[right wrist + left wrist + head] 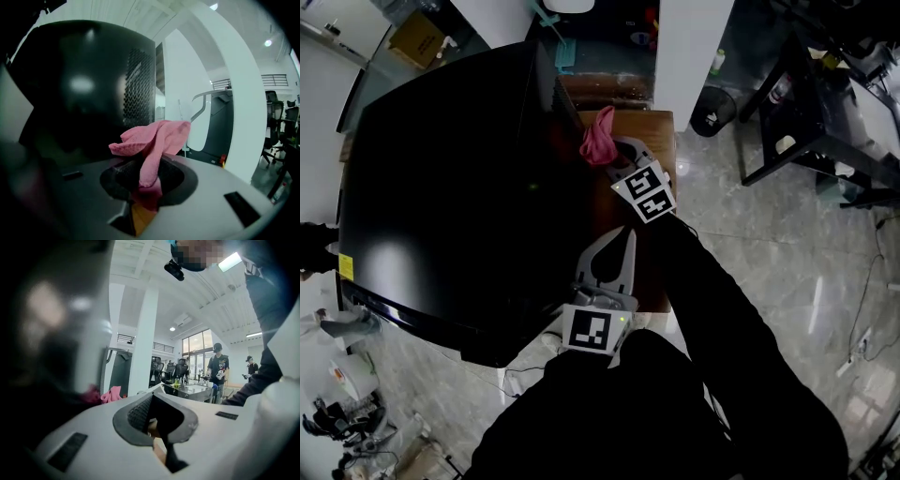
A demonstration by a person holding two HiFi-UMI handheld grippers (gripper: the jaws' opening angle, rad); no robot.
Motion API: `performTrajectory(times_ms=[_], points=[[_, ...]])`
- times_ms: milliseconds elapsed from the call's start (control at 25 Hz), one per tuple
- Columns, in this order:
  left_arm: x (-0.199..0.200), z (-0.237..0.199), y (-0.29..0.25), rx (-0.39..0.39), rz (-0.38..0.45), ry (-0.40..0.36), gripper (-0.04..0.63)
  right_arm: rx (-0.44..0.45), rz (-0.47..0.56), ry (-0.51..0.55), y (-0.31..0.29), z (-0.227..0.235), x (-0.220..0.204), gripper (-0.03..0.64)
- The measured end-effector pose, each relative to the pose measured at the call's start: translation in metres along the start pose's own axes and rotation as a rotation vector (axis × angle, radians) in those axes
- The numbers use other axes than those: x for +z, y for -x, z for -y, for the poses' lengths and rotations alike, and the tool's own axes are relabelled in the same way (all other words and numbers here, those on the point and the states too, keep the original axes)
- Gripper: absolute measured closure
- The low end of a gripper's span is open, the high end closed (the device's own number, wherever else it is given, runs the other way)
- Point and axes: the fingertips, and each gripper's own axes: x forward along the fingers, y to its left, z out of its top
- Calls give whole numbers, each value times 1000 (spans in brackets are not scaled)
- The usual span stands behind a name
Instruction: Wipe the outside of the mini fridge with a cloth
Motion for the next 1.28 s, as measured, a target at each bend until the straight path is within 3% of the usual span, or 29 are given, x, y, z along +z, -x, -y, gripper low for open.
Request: performTrajectory(times_ms=[280, 520, 680, 840, 1080, 1280], points=[[69, 38, 41, -130, 51, 29, 589, -21, 100, 17, 114, -15, 77, 522], [99, 79, 128, -274, 46, -34, 589, -5, 115, -21, 218, -86, 127, 522], [122, 86, 206, -328, 47, -10, 589, 14, 123, -42, 282, -158, 173, 522], [140, 64, 297, -375, 63, -33, 589, 60, 155, -79, 312, -259, 215, 522], [160, -6, 402, -333, 76, -47, 589, 202, 126, -68, 304, -405, 253, 520], [156, -64, 474, -272, 95, -39, 589, 294, 180, -41, 278, -504, 275, 520]])
